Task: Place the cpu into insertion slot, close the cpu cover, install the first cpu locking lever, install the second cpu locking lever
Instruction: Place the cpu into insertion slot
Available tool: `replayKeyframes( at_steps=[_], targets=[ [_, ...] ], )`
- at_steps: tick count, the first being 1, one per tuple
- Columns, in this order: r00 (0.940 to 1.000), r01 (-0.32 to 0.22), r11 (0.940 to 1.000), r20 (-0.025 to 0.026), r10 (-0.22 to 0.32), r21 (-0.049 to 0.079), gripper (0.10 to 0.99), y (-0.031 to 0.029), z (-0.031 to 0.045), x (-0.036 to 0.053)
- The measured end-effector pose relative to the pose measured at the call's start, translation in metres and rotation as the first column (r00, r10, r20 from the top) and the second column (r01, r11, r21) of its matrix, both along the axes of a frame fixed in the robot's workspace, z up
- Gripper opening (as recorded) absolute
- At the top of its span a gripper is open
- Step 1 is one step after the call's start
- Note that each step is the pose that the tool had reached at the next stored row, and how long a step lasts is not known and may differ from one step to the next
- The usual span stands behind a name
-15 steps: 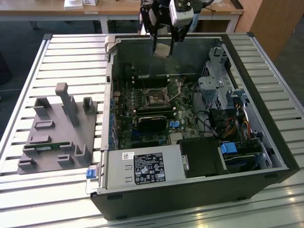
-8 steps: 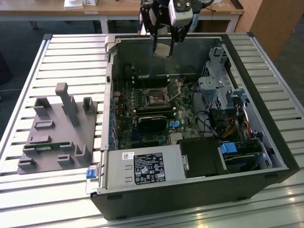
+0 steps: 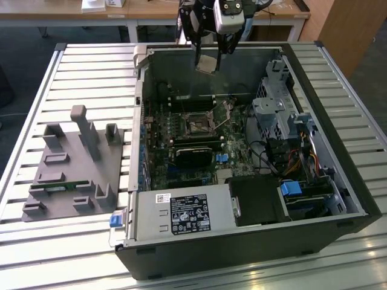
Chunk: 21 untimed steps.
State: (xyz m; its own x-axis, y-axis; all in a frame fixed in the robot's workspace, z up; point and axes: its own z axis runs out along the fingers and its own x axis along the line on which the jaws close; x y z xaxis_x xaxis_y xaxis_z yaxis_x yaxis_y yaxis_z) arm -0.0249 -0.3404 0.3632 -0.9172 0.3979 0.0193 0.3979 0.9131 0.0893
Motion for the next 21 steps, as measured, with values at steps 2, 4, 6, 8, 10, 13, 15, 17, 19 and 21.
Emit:
replayKeyframes(
  at_steps=[2, 4, 6, 8, 10, 13, 15, 17, 19, 21],
  targets=[
    [1.0000, 0.008, 1.0000, 0.0000, -0.008, 0.000, 0.537, 0.0000, 0.0000, 0.0000],
    [0.9999, 0.015, 0.9999, 0.0000, -0.015, 0.000, 0.537, 0.0000, -0.0001, 0.0000],
    [0.9998, 0.022, 0.9998, 0.0000, -0.022, 0.000, 0.537, 0.0000, -0.0001, 0.0000],
    [0.9996, 0.029, 0.9996, 0.0000, -0.029, 0.000, 0.537, 0.0000, -0.0001, 0.0000],
    [0.9993, 0.037, 0.9993, 0.0000, -0.037, 0.000, 0.537, 0.0000, -0.0001, 0.0000],
    [0.9989, 0.048, 0.9989, 0.0000, -0.048, 0.000, 0.537, 0.0000, -0.0001, 0.0000],
    [0.9985, 0.055, 0.9985, 0.0000, -0.055, 0.000, 0.537, 0.0000, -0.0002, 0.0000],
    [0.9981, 0.062, 0.9981, 0.0000, -0.062, 0.000, 0.537, 0.0000, -0.0001, 0.0000],
    [0.9976, 0.070, 0.9976, 0.0000, -0.070, 0.000, 0.537, 0.0000, -0.0001, 0.0000],
    [0.9970, 0.077, 0.9970, 0.0000, -0.077, 0.000, 0.537, 0.0000, -0.0002, 0.0000]
  ],
)
